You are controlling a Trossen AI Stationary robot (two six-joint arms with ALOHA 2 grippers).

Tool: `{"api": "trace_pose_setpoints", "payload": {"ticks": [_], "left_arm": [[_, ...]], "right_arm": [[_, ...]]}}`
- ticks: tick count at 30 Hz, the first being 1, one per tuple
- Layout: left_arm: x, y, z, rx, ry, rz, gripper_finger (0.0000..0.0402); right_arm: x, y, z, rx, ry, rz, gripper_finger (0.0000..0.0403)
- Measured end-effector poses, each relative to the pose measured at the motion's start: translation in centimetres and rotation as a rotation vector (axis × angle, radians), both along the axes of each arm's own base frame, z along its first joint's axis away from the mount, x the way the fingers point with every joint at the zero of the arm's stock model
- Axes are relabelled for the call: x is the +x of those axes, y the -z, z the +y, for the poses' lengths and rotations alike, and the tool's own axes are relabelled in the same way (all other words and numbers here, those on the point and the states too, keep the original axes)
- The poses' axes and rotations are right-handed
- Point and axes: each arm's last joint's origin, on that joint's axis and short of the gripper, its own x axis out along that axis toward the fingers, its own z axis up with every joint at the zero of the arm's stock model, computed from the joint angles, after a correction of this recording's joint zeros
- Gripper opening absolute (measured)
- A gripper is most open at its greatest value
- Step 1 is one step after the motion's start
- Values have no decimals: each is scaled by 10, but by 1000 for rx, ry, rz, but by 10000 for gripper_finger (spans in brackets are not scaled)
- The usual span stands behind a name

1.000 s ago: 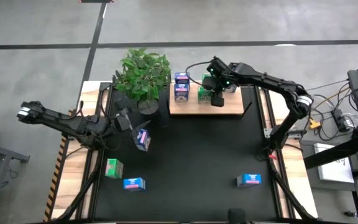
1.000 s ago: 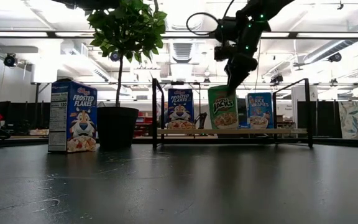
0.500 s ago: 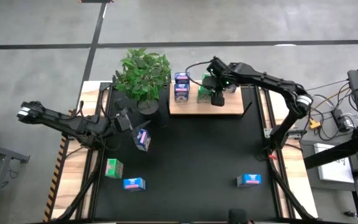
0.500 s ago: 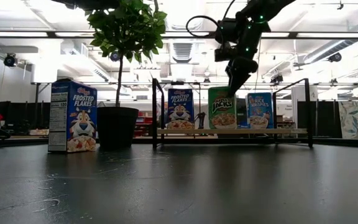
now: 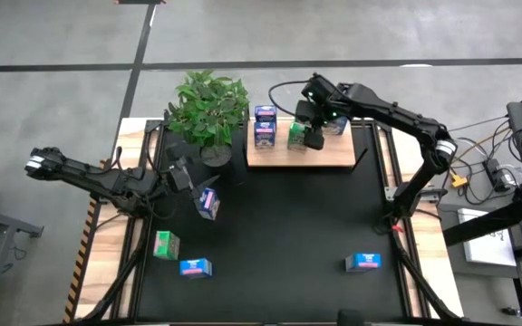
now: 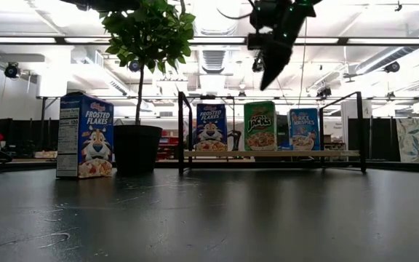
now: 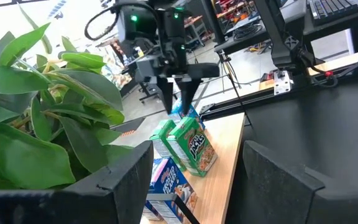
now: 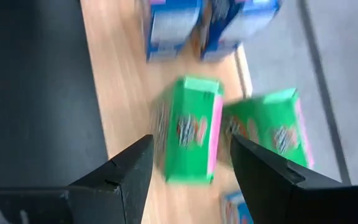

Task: Stack cereal on shelf
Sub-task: Put the right green cereal box on the shelf aligned with the other green cereal box

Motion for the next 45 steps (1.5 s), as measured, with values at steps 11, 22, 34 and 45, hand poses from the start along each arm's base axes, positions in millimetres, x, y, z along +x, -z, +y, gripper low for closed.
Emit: {"api": "trace_pose_setpoints", "payload": {"ticks": [11, 22, 34, 45], "left_arm": [[0, 0, 0, 1, 0, 4, 233], [0, 1, 0, 3, 0, 10, 233], [0, 1, 0, 2, 0, 9, 233], [0, 1, 0, 2, 0, 8, 233]], "right_arm": [[17, 13, -2, -34, -4, -71, 74], [12, 28, 11, 12, -60, 70, 9], [1, 34, 13, -44, -28, 260, 9], [8, 15, 16, -34, -38, 131, 9]]}}
